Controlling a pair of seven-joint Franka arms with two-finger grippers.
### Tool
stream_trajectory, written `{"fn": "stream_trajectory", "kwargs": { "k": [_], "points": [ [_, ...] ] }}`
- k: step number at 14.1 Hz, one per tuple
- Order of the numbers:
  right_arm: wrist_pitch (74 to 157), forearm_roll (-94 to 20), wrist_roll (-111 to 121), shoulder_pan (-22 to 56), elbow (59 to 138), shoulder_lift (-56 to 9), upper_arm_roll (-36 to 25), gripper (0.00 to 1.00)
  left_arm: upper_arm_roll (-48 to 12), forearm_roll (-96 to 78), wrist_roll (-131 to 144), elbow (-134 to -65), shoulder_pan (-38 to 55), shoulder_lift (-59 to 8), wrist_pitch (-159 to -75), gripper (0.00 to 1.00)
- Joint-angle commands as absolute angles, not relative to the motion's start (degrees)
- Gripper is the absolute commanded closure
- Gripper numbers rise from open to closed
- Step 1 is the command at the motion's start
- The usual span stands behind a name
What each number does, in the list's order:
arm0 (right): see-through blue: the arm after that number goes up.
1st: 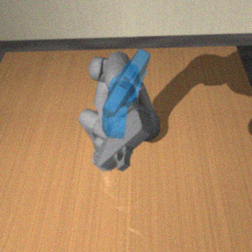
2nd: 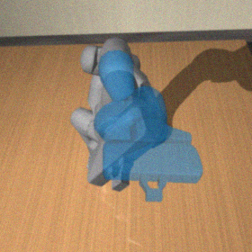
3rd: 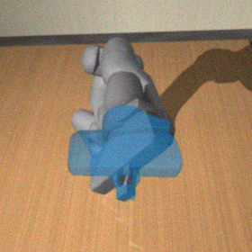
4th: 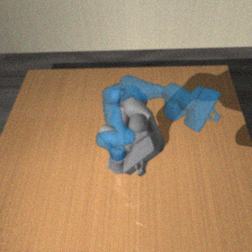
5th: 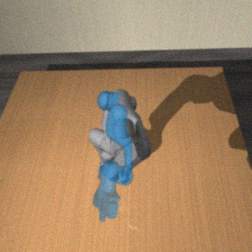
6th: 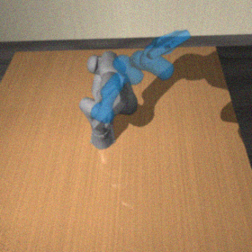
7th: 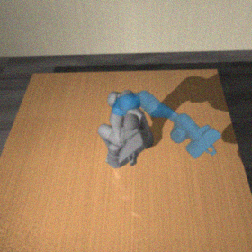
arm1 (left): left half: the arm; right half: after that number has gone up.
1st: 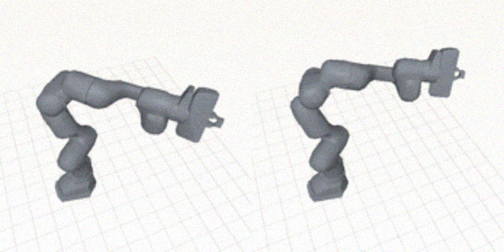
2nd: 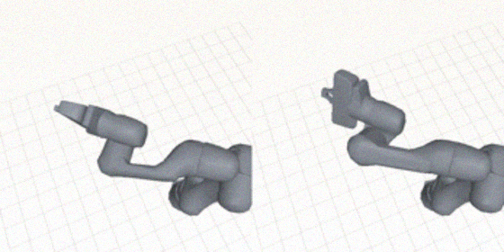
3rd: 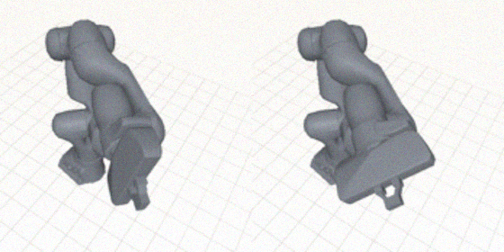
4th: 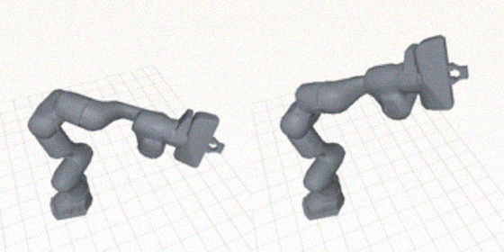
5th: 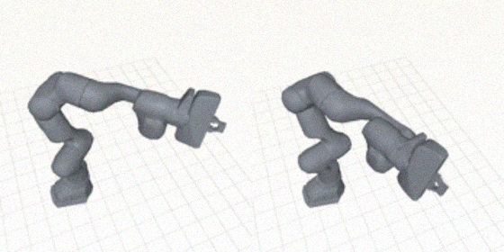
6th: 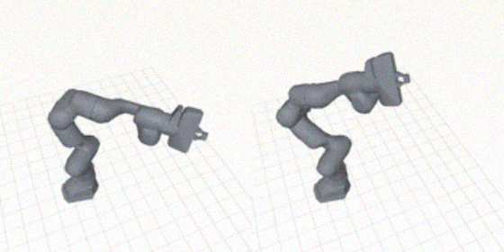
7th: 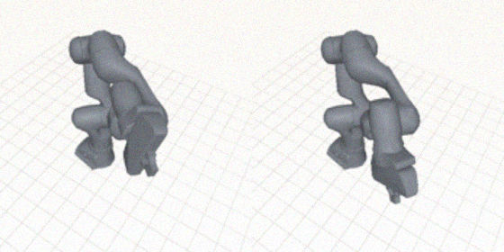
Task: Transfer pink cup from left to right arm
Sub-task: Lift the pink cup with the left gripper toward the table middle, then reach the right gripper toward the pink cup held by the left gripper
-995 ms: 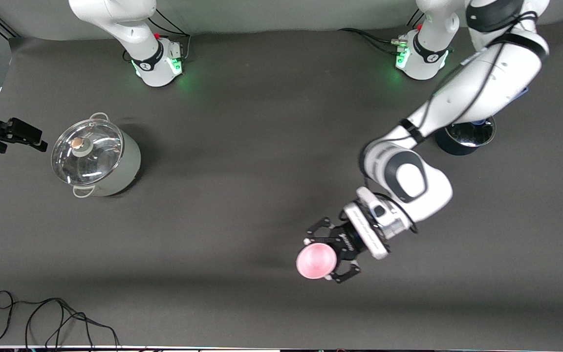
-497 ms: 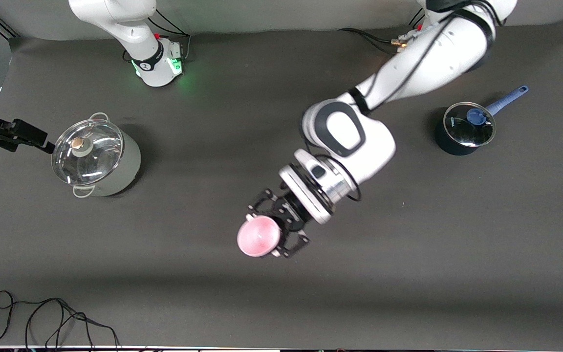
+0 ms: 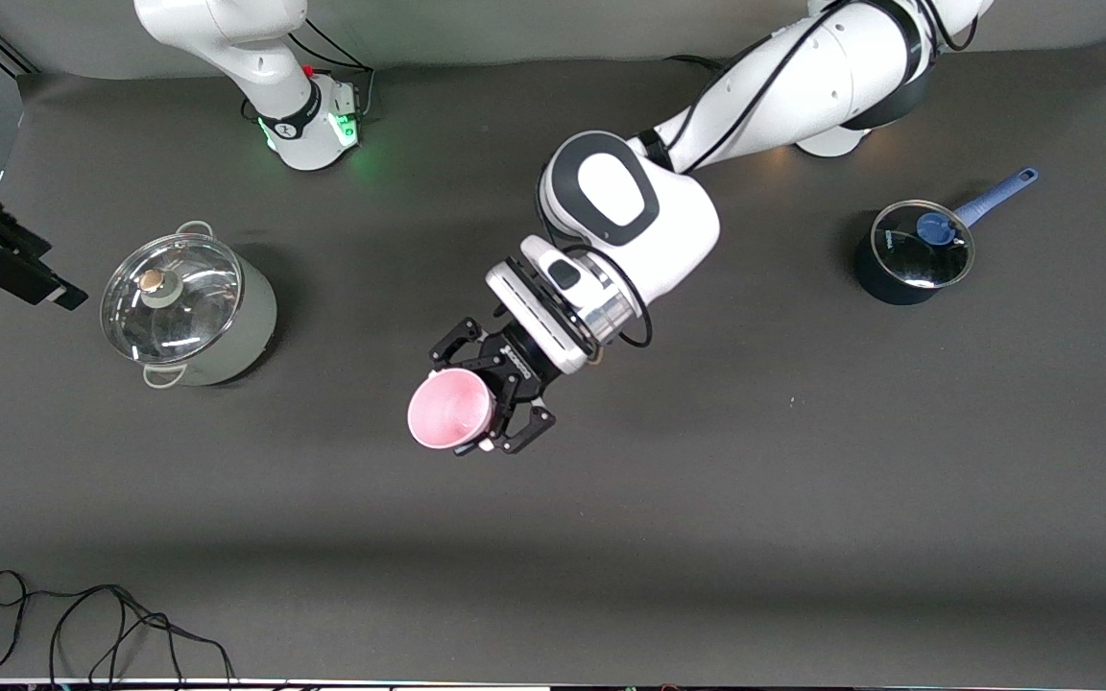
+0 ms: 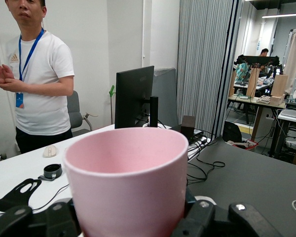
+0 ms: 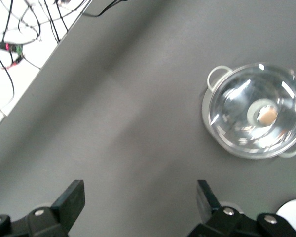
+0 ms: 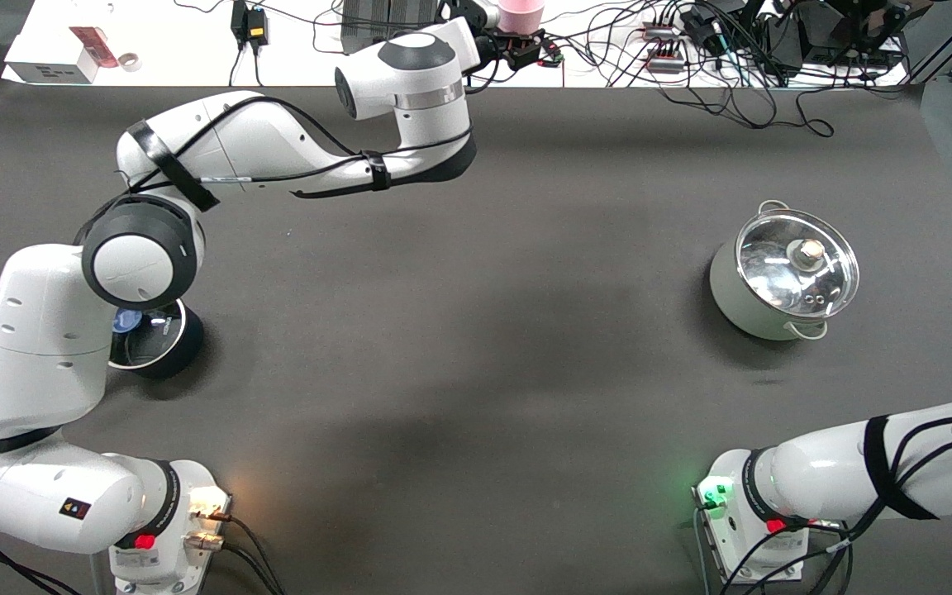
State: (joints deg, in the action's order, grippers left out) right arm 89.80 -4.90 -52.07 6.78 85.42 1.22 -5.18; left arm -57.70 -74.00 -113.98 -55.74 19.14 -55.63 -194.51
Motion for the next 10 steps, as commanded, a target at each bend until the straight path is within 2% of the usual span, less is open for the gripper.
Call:
{"fn": "stream_trajectory", "kwargs": {
  "k": [1, 7, 10],
  "points": [
    [88.51, -5.54, -60.53, 9.83, 80.61, 0.09, -5.45, 0.00, -56.25, -73.92, -113.03, -54.05, 20.92, -55.11, -195.73, 1.00],
    [87.11, -5.27, -77.32, 20.55, 68.31, -10.61, -5.45, 0.00, -56.25, -73.92, -112.94, -53.70, 21.01, -55.11, -195.73, 1.00],
    [86.48, -5.27, -81.90, 24.86, 57.95, -19.04, -5.45, 0.00, -56.16, -73.92, -112.76, -53.70, 21.27, -55.11, -195.82, 1.00]
  ]
}}
